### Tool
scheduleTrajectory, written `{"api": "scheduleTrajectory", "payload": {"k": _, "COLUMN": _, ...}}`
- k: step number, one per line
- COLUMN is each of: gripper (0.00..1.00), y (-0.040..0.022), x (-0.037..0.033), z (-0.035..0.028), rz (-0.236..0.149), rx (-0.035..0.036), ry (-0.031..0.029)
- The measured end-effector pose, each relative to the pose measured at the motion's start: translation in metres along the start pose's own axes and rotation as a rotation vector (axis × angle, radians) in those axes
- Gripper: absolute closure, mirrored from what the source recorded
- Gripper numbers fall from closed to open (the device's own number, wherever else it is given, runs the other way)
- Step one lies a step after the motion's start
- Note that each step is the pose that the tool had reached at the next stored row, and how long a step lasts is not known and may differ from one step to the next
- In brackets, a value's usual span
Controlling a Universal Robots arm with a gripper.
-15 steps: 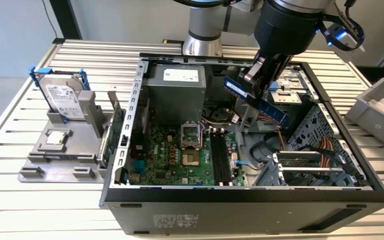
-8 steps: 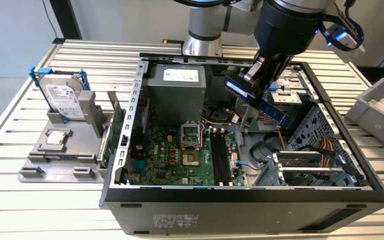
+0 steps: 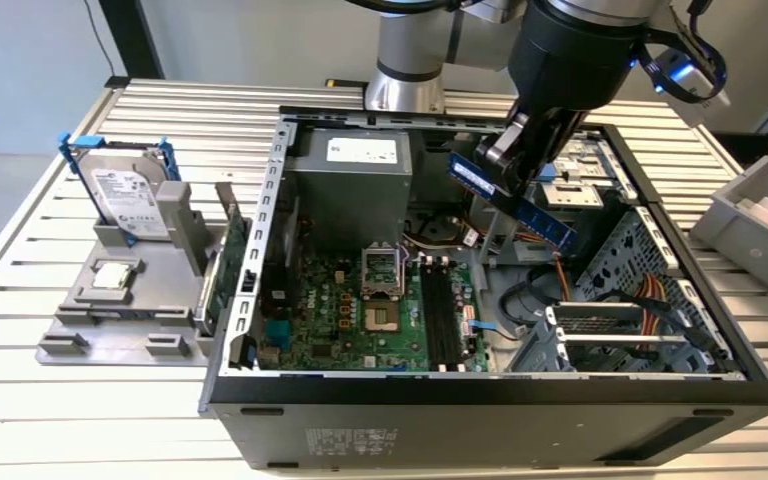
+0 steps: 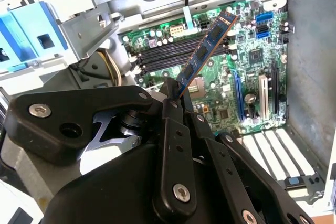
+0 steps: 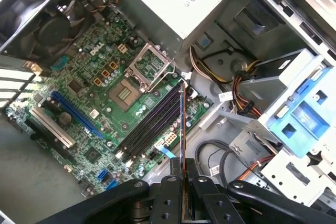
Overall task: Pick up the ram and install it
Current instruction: 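Insert the ram into the slot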
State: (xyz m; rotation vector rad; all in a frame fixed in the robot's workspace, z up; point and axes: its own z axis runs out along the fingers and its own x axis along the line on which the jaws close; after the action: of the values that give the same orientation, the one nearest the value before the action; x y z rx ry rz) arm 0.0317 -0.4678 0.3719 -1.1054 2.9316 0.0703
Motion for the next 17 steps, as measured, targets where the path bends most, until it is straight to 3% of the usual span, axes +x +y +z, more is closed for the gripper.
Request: {"api": "scheduleTrajectory", "payload": {"k": 17, "gripper": 1.00, "y": 0.0000, "x": 0.0000, "z": 0.0000, "rz": 0.032, "rx": 0.0005, "ry": -0.0010}}
